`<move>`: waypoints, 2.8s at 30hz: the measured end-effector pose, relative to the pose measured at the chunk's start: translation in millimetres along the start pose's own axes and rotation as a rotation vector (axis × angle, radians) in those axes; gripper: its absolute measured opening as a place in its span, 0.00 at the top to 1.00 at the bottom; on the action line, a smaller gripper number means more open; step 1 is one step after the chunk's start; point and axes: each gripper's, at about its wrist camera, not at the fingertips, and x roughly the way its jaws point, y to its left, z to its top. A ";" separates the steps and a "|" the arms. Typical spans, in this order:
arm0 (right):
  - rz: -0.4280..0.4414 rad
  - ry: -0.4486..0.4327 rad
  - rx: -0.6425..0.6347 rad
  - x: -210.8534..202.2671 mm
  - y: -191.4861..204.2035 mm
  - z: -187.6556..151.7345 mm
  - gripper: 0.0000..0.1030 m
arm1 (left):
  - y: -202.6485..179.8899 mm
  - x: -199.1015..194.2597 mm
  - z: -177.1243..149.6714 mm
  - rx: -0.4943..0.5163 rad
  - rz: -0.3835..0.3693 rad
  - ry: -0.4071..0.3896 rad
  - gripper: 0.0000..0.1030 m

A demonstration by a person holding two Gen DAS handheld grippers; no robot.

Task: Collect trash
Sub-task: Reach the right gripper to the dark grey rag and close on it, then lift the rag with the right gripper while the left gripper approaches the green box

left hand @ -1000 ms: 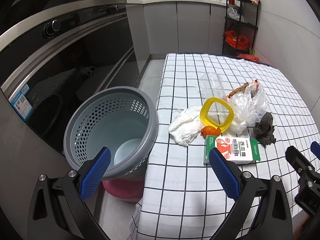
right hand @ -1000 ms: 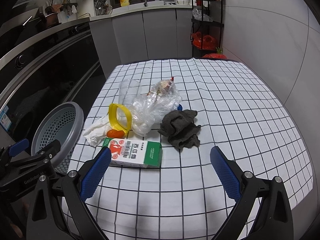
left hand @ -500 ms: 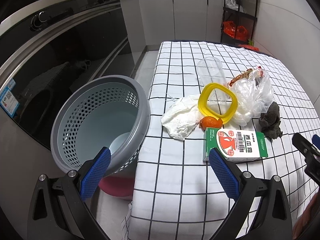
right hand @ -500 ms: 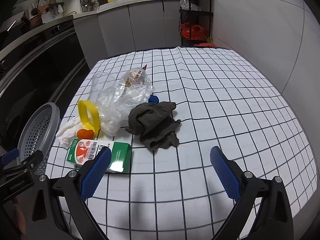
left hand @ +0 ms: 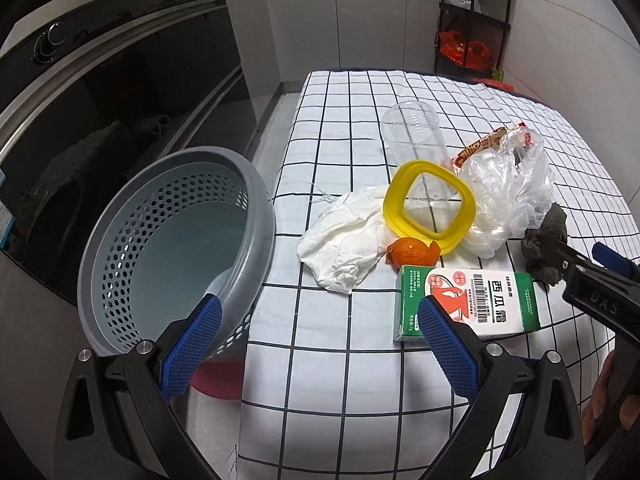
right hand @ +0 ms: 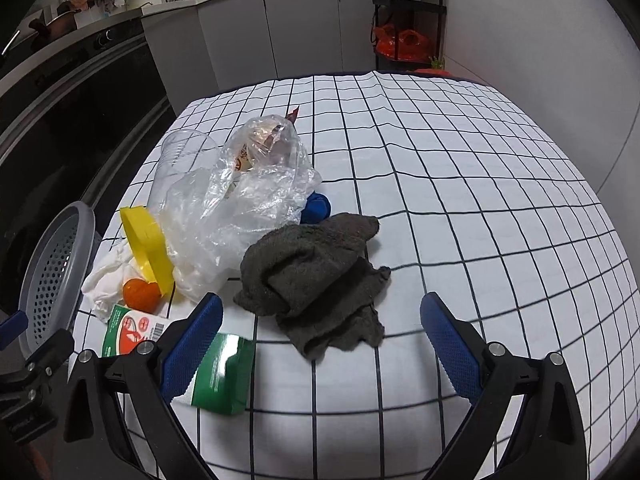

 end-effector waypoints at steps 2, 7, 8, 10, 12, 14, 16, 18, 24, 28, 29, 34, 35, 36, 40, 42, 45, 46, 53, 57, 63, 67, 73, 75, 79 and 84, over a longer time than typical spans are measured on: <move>-0.020 0.005 -0.008 6.4 1.3 2.9 0.08 | 0.6 2.2 -0.9 -0.002 0.001 0.009 0.06; -0.037 0.021 -0.026 17.4 2.9 1.7 0.09 | 1.4 2.5 -1.2 -0.004 0.003 0.011 0.06; -0.039 0.014 -0.031 17.1 3.4 1.3 0.09 | 1.6 3.1 -1.0 -0.005 0.003 0.011 0.06; -0.037 0.008 -0.049 16.8 5.5 0.5 0.21 | 1.8 4.0 -1.3 -0.007 0.000 0.015 0.06; -0.010 0.016 -0.066 18.1 9.7 -0.9 0.39 | 1.4 4.1 -2.2 -0.005 0.000 0.016 0.06; 0.005 0.019 -0.075 17.5 13.6 -2.6 0.48 | 1.7 3.5 -2.7 -0.006 -0.001 0.016 0.06; 0.033 0.018 -0.078 14.1 15.5 -4.1 0.66 | 2.4 2.8 -3.0 -0.008 -0.002 0.015 0.06; 0.046 0.015 -0.068 9.7 14.5 -5.4 0.70 | 2.7 2.5 -3.4 -0.011 -0.002 0.014 0.06; 0.090 -0.015 0.007 -15.1 -5.7 -8.7 0.74 | -2.4 1.0 -4.4 0.003 -0.027 0.012 0.06; 0.090 -0.045 0.039 -34.5 -15.4 -10.8 0.74 | -8.1 1.1 -6.6 0.015 -0.050 0.020 0.06; 0.091 -0.049 0.046 -38.8 -18.0 -11.9 0.74 | -9.0 1.9 -7.1 0.016 -0.057 0.023 0.06; 0.083 -0.053 0.070 -52.6 -30.8 -20.4 0.74 | -14.9 8.4 -8.9 0.026 -0.066 0.042 0.06; 0.079 -0.051 0.075 -53.8 -33.2 -22.5 0.74 | -15.9 9.6 -9.4 0.027 -0.067 0.047 0.06; 0.077 -0.049 0.079 -55.6 -35.4 -26.1 0.74 | -16.6 10.0 -9.5 0.028 -0.071 0.050 0.06; 0.078 -0.037 0.096 -56.7 -42.8 -31.7 0.74 | -25.7 11.6 -10.3 0.056 -0.090 0.046 0.06; 0.083 -0.035 0.099 -56.8 -42.6 -31.9 0.74 | -27.7 14.8 -9.3 0.063 -0.101 0.045 0.06; 0.090 -0.039 0.099 -58.4 -41.2 -31.9 0.74 | -28.3 22.3 -6.7 0.065 -0.126 0.053 0.06; 0.091 -0.040 0.099 -58.8 -40.6 -31.2 0.74 | -29.1 24.6 -6.5 0.066 -0.143 0.059 0.06; 0.097 -0.033 0.111 -59.4 -45.0 -32.9 0.74 | -35.0 27.5 -12.8 0.069 -0.258 0.073 0.06; 0.095 -0.034 0.114 -60.5 -45.7 -33.8 0.74 | -40.4 18.0 -17.0 0.082 -0.317 0.057 0.06; 0.095 -0.032 0.114 -61.9 -45.6 -36.7 0.74 | -49.2 4.6 -23.3 0.122 -0.415 0.032 0.06; 0.096 -0.037 0.113 -64.9 -44.5 -37.7 0.74 | -40.4 3.0 -21.5 0.106 -0.405 0.012 0.06; 0.099 -0.039 0.113 -67.1 -43.8 -38.6 0.74 | -28.5 14.4 -15.1 0.085 -0.364 0.010 0.06; 0.100 -0.039 0.114 -67.6 -44.3 -39.3 0.74 | -28.8 18.0 -13.9 0.088 -0.369 0.009 0.06; 0.101 -0.040 0.116 -68.6 -45.3 -40.1 0.74 | -33.9 29.3 -13.3 0.107 -0.367 0.034 0.06; 0.101 -0.036 0.122 -66.4 -47.3 -40.5 0.74 | -37.4 39.3 -16.5 0.101 -0.402 0.080 0.06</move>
